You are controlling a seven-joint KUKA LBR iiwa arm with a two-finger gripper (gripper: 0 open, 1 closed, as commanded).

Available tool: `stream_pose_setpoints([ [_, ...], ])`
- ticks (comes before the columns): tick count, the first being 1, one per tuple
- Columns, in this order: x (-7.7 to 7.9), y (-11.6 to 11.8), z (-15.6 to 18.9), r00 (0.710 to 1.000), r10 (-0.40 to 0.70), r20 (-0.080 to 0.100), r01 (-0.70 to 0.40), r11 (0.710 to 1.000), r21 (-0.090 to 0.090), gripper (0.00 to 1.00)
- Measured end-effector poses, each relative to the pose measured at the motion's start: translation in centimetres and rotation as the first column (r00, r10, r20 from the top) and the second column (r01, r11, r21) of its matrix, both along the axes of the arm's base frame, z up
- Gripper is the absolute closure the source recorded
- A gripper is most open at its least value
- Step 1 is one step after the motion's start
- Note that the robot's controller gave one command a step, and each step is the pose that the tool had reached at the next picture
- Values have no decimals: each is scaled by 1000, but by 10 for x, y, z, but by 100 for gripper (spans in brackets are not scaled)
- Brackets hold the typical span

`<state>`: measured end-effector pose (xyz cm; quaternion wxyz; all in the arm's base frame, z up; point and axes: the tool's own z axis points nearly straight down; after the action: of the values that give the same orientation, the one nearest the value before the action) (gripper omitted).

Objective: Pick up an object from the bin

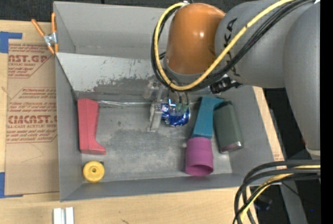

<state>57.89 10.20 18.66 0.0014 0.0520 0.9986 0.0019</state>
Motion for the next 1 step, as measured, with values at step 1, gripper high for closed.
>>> stream_pose_setpoints([
  [1,0,-25,-5,1000,-30,-2,30,1000,-2,0],
])
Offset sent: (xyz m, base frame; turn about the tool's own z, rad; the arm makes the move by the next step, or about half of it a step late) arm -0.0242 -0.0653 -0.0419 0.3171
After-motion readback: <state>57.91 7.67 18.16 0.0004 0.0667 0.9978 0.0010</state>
